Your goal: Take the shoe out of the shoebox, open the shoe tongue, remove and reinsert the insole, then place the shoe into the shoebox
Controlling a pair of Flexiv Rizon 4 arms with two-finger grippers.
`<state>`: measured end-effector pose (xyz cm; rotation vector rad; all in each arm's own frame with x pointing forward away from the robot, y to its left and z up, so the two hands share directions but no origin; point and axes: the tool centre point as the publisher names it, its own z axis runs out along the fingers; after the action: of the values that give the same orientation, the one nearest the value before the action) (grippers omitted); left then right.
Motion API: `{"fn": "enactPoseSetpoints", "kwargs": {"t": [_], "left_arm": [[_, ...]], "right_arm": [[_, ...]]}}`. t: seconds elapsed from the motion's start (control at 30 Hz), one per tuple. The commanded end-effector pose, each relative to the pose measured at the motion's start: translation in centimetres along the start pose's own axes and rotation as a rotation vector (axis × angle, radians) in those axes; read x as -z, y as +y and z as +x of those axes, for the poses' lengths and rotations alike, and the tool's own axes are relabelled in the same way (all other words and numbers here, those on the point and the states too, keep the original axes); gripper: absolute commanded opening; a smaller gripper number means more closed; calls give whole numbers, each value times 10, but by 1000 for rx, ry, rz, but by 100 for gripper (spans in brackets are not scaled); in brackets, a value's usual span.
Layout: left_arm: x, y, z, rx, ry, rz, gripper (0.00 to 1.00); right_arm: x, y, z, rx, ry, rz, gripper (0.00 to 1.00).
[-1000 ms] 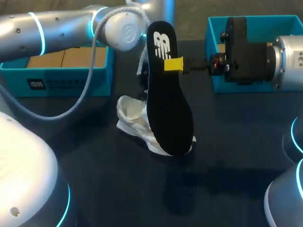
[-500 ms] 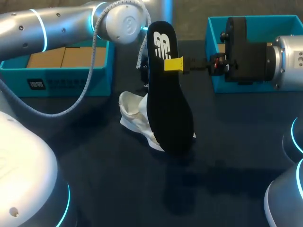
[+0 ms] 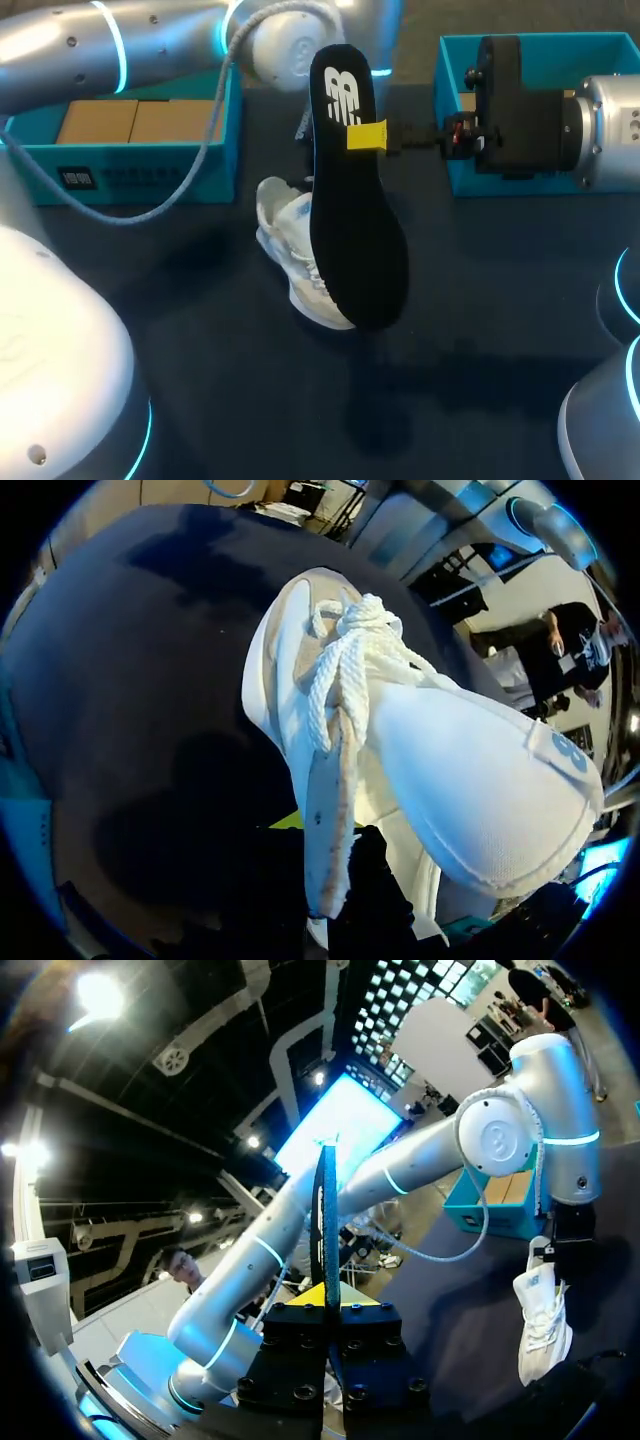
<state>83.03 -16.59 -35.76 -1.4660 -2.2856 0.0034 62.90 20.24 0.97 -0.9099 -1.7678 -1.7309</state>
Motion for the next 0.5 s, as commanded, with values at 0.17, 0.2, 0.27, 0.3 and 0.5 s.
{"fn": "enactPoseSetpoints", "kwargs": {"t": [0.17, 0.2, 0.27, 0.3, 0.5], "left_arm": [[8, -3, -18, -207, 100, -142, 0], [9, -3, -20, -249, 93, -165, 0], [10, -5, -24, -272, 76, -178, 0], [11, -5, -25, -280, 67, -172, 0], [16, -10, -35, -284, 45, -182, 0]], "right_arm": [[-2, -1, 1, -3, -5, 0, 0], [-2, -1, 1, -3, -5, 0, 0], [-2, -1, 1, -3, -5, 0, 0], [-2, -1, 1, -3, -5, 0, 0], [-2, -1, 1, -3, -5, 0, 0]]}}
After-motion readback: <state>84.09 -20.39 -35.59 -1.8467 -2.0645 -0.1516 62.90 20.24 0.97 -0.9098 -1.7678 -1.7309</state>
